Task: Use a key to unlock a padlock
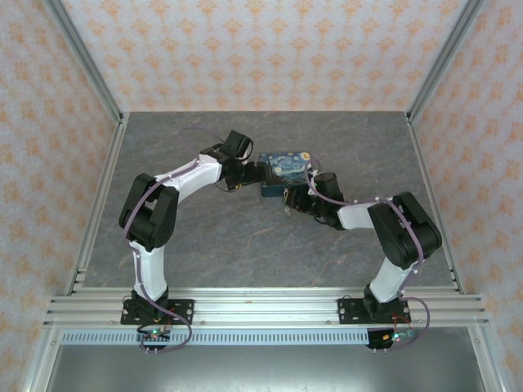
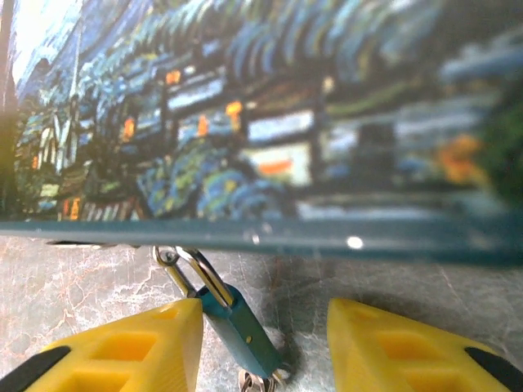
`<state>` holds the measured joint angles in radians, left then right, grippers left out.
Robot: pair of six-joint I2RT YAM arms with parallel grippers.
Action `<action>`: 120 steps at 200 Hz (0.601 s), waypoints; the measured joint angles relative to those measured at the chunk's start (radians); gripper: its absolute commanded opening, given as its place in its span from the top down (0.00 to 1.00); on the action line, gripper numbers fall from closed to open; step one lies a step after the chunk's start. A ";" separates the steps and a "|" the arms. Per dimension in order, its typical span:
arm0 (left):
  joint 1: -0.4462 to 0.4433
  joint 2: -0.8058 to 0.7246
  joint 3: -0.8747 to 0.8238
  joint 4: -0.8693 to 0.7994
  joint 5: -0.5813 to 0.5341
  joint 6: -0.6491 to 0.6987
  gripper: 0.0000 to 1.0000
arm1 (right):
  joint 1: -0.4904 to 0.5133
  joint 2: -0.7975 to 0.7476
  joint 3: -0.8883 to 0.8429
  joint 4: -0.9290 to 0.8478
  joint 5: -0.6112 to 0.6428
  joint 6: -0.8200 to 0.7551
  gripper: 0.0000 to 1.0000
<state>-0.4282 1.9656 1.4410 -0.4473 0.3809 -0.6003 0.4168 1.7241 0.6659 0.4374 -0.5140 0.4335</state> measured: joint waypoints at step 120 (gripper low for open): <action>0.000 0.019 0.038 -0.014 -0.004 0.003 0.09 | 0.010 0.024 0.000 0.042 -0.017 -0.006 1.00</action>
<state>-0.4282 1.9850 1.4788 -0.4610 0.3767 -0.5972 0.4271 1.7477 0.6655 0.4793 -0.5312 0.4271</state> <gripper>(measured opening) 0.909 0.061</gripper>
